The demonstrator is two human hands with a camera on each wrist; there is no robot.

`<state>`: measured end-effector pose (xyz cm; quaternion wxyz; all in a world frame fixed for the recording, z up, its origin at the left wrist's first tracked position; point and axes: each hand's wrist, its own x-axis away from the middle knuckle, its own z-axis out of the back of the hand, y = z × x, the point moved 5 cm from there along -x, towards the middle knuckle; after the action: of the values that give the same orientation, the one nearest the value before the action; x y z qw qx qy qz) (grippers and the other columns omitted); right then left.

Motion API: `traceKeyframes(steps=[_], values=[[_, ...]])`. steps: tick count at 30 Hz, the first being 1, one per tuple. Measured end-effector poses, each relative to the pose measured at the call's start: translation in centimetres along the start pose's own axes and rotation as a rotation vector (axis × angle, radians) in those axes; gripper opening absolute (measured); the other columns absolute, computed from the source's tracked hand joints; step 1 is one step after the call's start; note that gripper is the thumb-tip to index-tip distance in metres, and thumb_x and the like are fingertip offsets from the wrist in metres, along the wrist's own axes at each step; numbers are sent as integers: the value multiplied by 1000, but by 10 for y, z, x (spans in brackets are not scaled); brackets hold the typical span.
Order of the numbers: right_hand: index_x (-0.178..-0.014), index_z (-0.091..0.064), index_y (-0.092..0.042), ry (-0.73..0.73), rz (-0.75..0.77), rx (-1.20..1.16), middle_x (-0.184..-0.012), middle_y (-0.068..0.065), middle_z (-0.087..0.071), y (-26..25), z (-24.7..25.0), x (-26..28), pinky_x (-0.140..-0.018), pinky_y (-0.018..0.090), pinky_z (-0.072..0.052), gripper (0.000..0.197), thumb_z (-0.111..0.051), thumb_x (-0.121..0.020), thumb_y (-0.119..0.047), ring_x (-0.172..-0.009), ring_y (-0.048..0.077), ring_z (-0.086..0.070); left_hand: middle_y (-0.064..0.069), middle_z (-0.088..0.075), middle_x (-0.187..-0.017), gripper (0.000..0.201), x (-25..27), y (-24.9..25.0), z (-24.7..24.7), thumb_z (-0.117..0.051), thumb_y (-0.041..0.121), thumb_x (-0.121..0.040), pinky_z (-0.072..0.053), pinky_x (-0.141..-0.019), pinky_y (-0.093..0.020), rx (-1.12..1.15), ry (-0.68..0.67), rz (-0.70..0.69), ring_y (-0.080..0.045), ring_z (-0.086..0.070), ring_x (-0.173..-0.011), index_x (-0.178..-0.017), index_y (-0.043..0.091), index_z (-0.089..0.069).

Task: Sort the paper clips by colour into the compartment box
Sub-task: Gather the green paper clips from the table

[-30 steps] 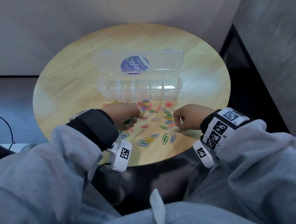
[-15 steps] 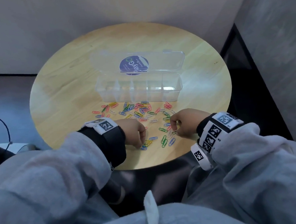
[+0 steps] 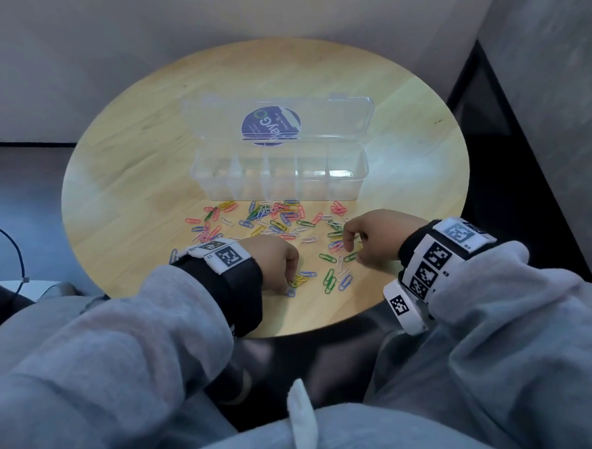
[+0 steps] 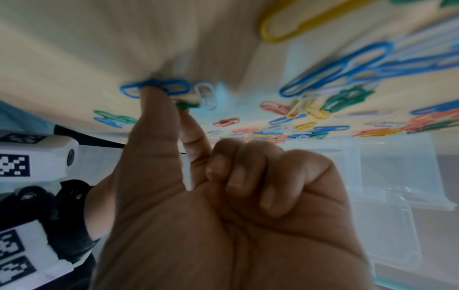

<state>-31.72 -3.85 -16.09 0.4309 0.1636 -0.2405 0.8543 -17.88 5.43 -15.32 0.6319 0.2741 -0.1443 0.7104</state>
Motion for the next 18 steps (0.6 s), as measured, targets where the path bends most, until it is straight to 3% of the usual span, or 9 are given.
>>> traceKeyframes(steps=[7, 14, 18], values=[[-95, -52, -33, 20, -4, -3, -72, -11, -45, 0, 0, -2, -68, 29, -46, 28, -68, -77, -19, -75, 17, -52, 8, -47, -86, 23, 2, -1, 3, -69, 31, -80, -23, -50, -20, -28, 42, -3, -14, -45, -84, -101, 22, -65], [-78, -57, -26, -4, 2, 37, -74, -11, -51, -5, -2, 3, -57, 25, -42, 13, -61, -80, -14, -70, 11, -50, 7, -48, -90, 22, 1, -1, 2, -68, 31, -81, -25, -51, -22, -7, 43, -2, -14, -45, -85, -101, 23, -64], [-86, -62, -16, -36, 1, 73, -81, -3, -59, -10, -1, 6, -59, 24, -43, 18, -48, -80, -7, -70, 14, -52, 7, -49, -85, 14, -2, 0, 2, -65, 27, -82, -25, -50, -21, -10, 48, 11, -14, -46, -82, -96, 23, -64]])
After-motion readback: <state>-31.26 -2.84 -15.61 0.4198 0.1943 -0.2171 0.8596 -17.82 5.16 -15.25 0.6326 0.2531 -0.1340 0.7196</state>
